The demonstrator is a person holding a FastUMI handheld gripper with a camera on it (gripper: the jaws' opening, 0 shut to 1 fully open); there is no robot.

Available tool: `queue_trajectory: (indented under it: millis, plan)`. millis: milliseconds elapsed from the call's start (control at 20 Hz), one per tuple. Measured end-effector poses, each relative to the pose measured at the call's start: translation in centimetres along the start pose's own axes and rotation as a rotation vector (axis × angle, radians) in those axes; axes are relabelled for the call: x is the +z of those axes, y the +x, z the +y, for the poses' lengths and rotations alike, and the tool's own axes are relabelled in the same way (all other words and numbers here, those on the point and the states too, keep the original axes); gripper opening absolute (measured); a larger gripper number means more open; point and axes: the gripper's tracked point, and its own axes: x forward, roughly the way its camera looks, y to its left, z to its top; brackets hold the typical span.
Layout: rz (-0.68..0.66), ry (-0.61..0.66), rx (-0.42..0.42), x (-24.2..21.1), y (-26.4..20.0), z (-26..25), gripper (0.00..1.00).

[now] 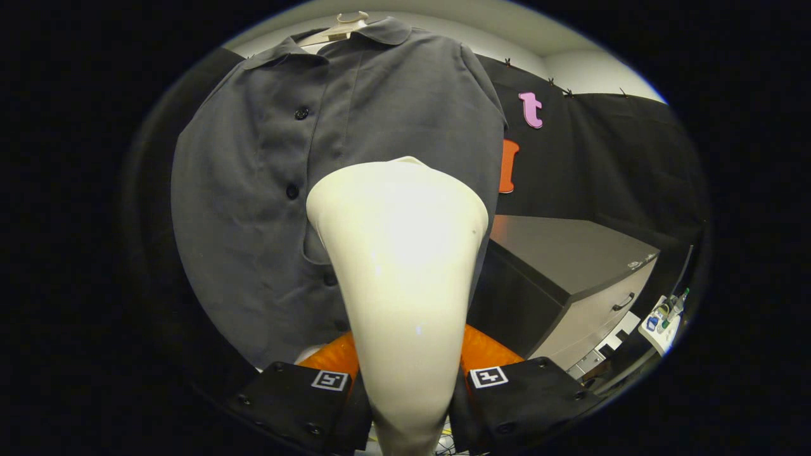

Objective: Iron the clothes twice with a garment steamer, once on the left side and once on the right side.

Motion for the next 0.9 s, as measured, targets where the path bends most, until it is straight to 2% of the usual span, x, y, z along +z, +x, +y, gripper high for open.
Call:
queue_trajectory:
  millis: [600, 900]
  plan:
    - [0.128, -0.004, -0.024, -7.4, 0.5, -0.5, 0.56]
    - [0.13, -0.007, -0.016, -7.1, 0.8, 0.4, 0.56]
